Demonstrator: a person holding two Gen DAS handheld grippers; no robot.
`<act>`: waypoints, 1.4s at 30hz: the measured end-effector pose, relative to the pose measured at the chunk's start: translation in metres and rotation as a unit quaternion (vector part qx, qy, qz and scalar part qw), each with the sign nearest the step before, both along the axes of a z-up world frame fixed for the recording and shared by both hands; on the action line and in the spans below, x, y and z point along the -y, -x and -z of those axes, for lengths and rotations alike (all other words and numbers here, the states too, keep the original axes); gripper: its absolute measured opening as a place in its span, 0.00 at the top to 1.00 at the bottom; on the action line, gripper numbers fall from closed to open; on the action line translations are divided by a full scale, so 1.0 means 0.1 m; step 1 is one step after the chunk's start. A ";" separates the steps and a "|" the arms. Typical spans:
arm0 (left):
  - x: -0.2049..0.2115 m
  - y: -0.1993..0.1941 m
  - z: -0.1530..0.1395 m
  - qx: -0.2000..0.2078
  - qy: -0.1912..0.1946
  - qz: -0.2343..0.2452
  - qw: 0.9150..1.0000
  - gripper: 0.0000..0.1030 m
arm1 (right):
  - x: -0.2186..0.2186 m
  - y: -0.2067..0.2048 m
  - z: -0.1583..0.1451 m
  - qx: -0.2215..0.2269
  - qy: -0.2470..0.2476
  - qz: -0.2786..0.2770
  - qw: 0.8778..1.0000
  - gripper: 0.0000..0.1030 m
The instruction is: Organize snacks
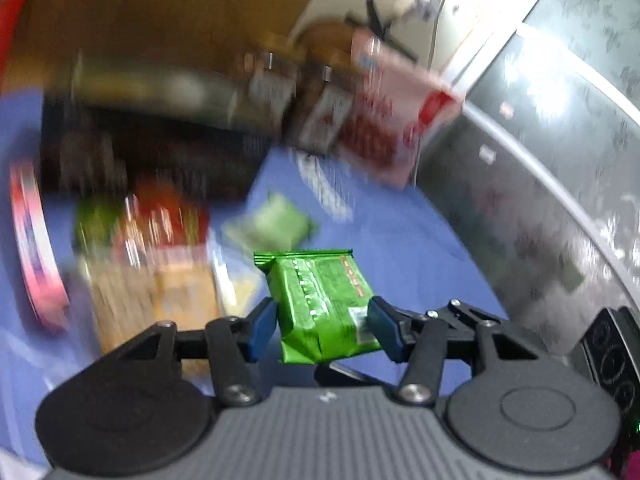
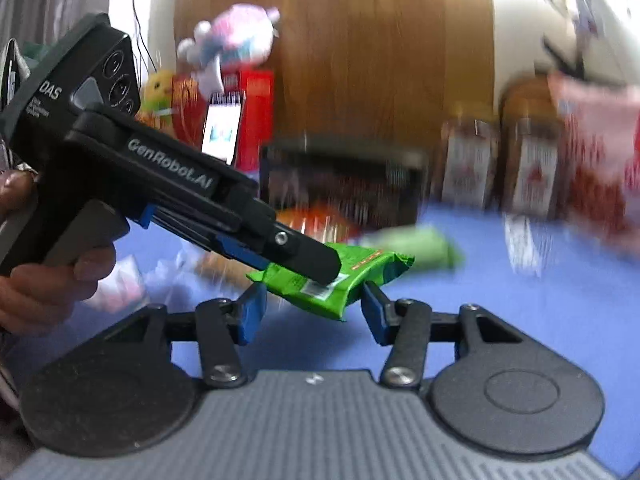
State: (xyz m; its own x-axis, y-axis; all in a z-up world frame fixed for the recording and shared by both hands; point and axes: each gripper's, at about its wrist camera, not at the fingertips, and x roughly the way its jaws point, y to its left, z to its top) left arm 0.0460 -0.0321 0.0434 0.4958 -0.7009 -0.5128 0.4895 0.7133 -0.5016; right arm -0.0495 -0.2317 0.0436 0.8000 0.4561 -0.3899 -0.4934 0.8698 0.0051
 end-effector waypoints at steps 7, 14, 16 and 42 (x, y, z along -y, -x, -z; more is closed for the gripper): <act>-0.18 -0.64 -0.47 0.069 -0.008 -0.063 0.996 0.51 | -0.11 -0.94 -0.31 0.020 -0.059 -0.007 0.998 0.47; -0.21 -1.29 -0.39 0.052 -0.011 -0.088 0.995 0.52 | -0.30 -1.62 -0.21 -0.009 -0.056 0.019 0.998 0.47; -0.18 -1.40 -0.32 0.047 -0.018 -0.088 0.995 0.52 | -0.30 -1.70 -0.14 -0.021 -0.051 0.029 0.998 0.47; -1.31 -0.41 0.21 -0.027 -0.011 -0.224 0.974 0.51 | -0.71 -0.95 0.01 -0.149 -0.111 -0.068 0.980 0.54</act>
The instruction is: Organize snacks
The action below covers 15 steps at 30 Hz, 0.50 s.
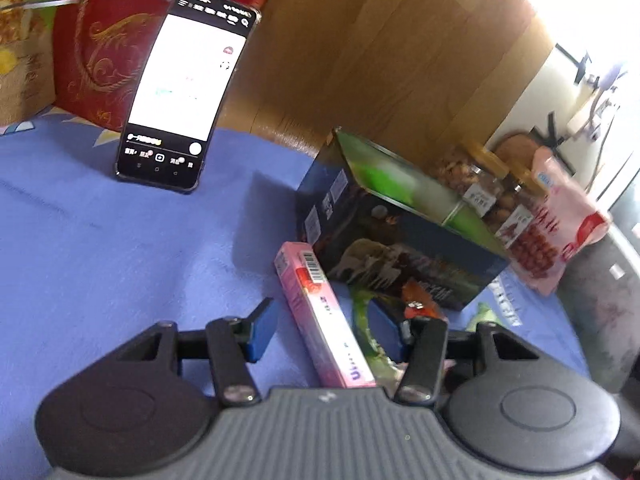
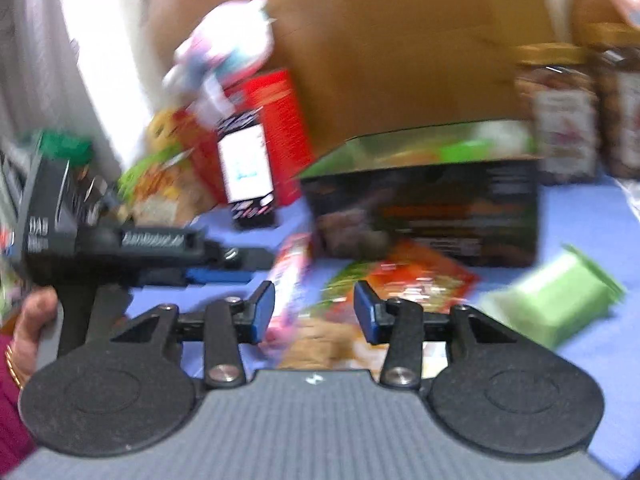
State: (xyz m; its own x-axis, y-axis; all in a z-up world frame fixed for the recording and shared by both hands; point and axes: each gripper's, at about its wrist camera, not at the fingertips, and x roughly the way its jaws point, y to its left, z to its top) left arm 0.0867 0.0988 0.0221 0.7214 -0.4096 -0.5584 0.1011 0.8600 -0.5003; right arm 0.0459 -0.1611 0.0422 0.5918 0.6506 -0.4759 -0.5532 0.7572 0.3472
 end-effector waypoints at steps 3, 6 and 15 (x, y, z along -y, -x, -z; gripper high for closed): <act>-0.10 0.11 0.01 0.004 0.009 -0.012 1.000 0.51 | -0.32 -0.04 0.06 -0.003 0.036 -0.027 0.999 0.55; -0.23 0.23 0.05 -0.001 0.013 -0.024 1.000 0.51 | -0.55 -0.11 0.15 -0.006 0.073 -0.035 0.997 0.61; -0.54 0.45 0.11 0.001 0.037 -0.043 0.998 0.49 | -0.32 0.40 0.04 0.032 0.080 -0.147 0.985 0.72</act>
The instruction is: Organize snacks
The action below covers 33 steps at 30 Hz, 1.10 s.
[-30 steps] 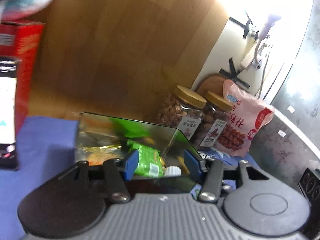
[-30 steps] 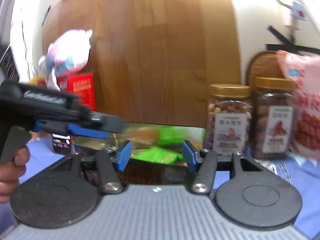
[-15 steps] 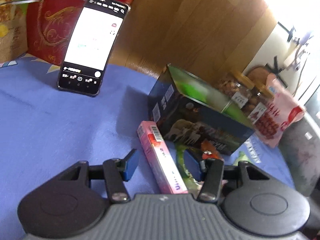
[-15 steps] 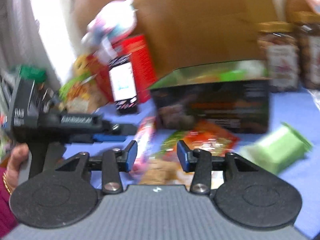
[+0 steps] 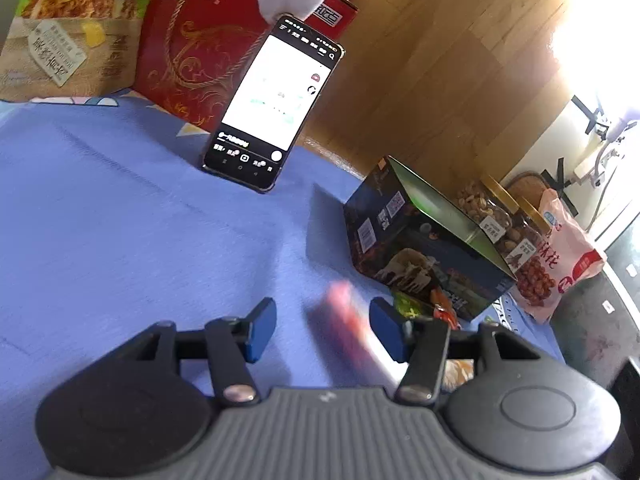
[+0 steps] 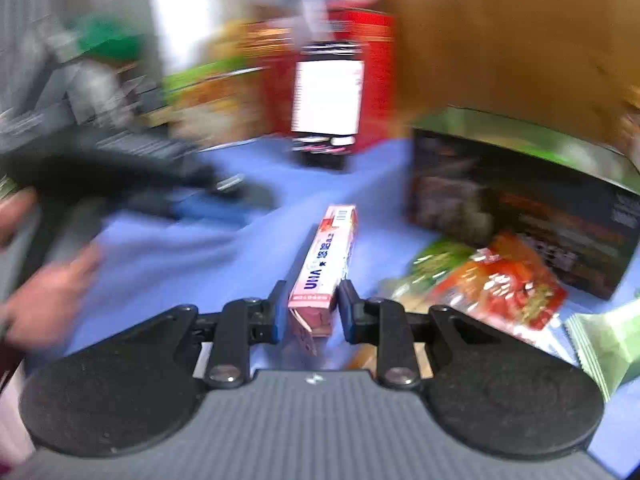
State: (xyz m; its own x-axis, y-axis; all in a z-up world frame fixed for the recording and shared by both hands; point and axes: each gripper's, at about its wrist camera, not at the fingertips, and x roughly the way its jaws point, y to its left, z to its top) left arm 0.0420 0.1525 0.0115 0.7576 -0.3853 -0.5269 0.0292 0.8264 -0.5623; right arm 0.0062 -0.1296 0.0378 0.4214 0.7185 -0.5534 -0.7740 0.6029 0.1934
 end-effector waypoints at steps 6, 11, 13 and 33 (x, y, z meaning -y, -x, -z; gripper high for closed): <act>0.13 0.20 0.03 0.008 -0.005 0.047 0.999 0.49 | 0.68 0.50 -0.02 0.034 -0.003 0.048 0.998 0.51; 0.33 0.30 0.03 0.013 -0.027 0.074 0.997 0.47 | 0.88 0.66 0.02 -0.024 -0.053 0.071 0.996 0.60; 0.36 0.32 0.02 0.015 -0.036 0.075 0.996 0.47 | 0.72 0.76 0.03 -0.012 -0.035 0.053 0.998 0.73; 0.54 0.51 0.03 0.013 -0.065 0.059 0.996 0.43 | 0.26 0.68 0.15 0.040 0.036 0.083 0.995 0.83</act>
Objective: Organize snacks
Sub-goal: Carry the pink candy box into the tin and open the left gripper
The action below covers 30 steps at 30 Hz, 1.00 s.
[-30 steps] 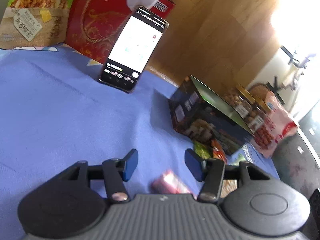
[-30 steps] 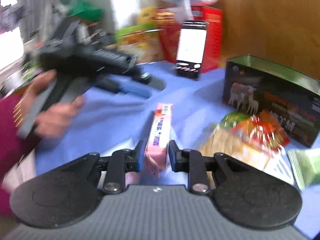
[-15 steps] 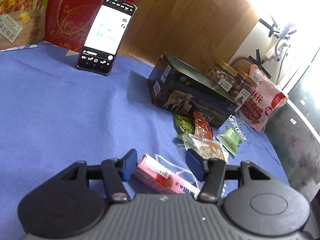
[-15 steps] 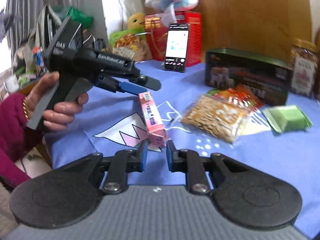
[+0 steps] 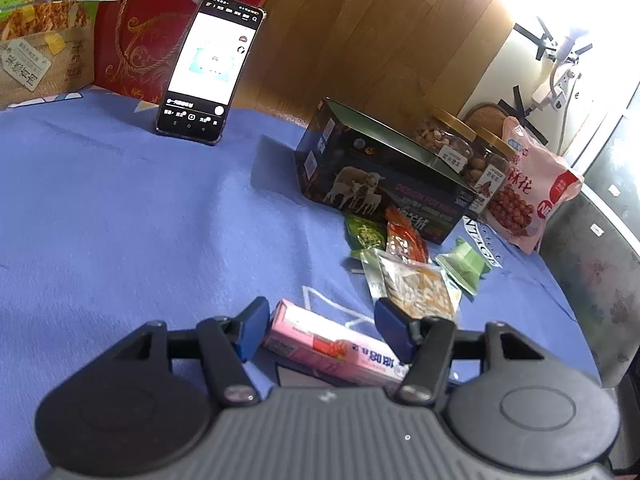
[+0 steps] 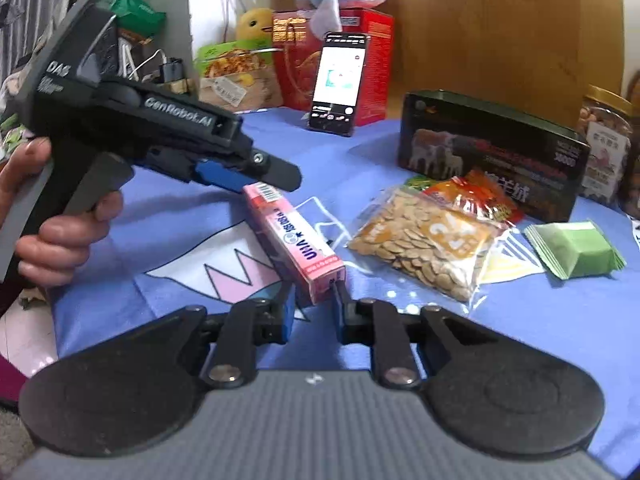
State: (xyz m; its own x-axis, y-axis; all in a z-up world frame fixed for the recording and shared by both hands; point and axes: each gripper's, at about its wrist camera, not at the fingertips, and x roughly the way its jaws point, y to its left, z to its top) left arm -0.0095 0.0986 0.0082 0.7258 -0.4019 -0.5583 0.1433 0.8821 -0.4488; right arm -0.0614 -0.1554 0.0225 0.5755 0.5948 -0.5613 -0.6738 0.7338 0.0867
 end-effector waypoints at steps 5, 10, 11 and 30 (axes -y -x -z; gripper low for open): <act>0.11 -0.07 -0.13 0.016 -0.004 0.016 1.000 0.43 | 0.11 -0.05 -0.11 0.032 -0.009 0.033 0.999 0.83; 0.33 -0.39 -0.47 0.055 -0.015 0.041 0.998 0.43 | 0.31 -0.33 -0.32 0.076 -0.030 0.075 0.994 0.83; 0.40 -0.48 -0.54 0.067 -0.020 0.045 0.997 0.43 | 0.35 -0.41 -0.37 0.084 -0.033 0.085 0.992 0.83; 1.07 -1.86 -0.53 0.058 -0.049 0.058 0.995 0.44 | 0.66 -1.63 -0.37 0.104 -0.040 0.209 0.972 0.73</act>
